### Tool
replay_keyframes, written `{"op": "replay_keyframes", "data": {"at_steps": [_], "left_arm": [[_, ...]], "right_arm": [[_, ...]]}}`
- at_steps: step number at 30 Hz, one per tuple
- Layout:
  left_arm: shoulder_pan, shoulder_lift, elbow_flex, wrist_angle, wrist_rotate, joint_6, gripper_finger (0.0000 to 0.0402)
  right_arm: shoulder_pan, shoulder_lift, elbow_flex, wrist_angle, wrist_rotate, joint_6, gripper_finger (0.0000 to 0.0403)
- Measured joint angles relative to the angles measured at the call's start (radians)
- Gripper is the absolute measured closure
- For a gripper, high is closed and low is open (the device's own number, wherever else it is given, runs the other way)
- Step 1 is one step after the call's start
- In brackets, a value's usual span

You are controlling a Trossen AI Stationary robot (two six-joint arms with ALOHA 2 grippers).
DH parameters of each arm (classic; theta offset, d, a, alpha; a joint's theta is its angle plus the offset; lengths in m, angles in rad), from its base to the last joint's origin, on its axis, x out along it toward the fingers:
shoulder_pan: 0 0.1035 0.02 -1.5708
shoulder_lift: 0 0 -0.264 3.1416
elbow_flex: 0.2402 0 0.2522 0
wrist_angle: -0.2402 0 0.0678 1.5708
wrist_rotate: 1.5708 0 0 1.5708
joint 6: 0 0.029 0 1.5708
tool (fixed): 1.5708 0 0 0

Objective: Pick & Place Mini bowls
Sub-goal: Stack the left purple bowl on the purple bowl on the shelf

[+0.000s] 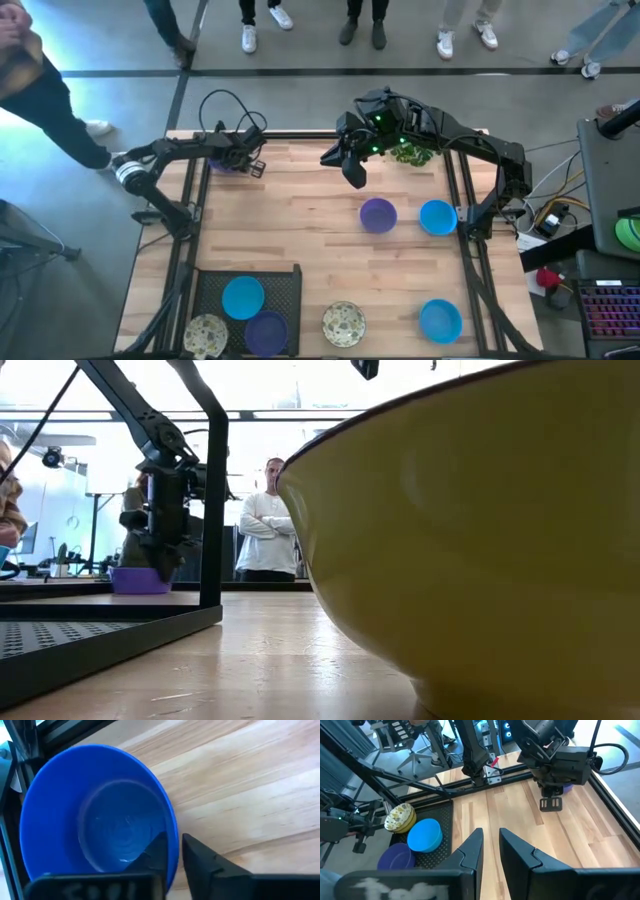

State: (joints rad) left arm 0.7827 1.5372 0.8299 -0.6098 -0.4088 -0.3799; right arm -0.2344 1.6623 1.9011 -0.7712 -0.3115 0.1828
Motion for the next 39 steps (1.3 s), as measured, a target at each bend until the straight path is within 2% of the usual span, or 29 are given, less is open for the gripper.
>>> {"op": "replay_keyframes", "data": {"at_steps": [3, 13, 24, 32, 39], "left_arm": [[0.001, 0.0, 0.0, -0.001, 0.003, 0.022, 0.0394], [0.003, -0.019, 0.002, -0.034, 0.036, 0.066, 0.04], [-0.022, -0.275, 0.011, -0.204, 0.086, 0.071, 0.0401], [-0.136, -0.445, 0.05, -0.43, 0.087, 0.05, 0.0401], [-0.308, -0.473, 0.137, -0.568, 0.087, -0.031, 0.0401]], "right_arm": [[0.0, 0.0, 0.0, 0.0, 0.0, -0.002, 0.0346], [0.0, 0.0, 0.0, 0.0, 0.0, -0.003, 0.0346], [0.0, 0.0, 0.0, 0.0, 0.0, -0.029, 0.0346], [0.0, 0.0, 0.0, -0.001, 0.0, -0.084, 0.0346], [0.0, 0.0, 0.0, -0.001, 0.0, -0.101, 0.0346]]}}
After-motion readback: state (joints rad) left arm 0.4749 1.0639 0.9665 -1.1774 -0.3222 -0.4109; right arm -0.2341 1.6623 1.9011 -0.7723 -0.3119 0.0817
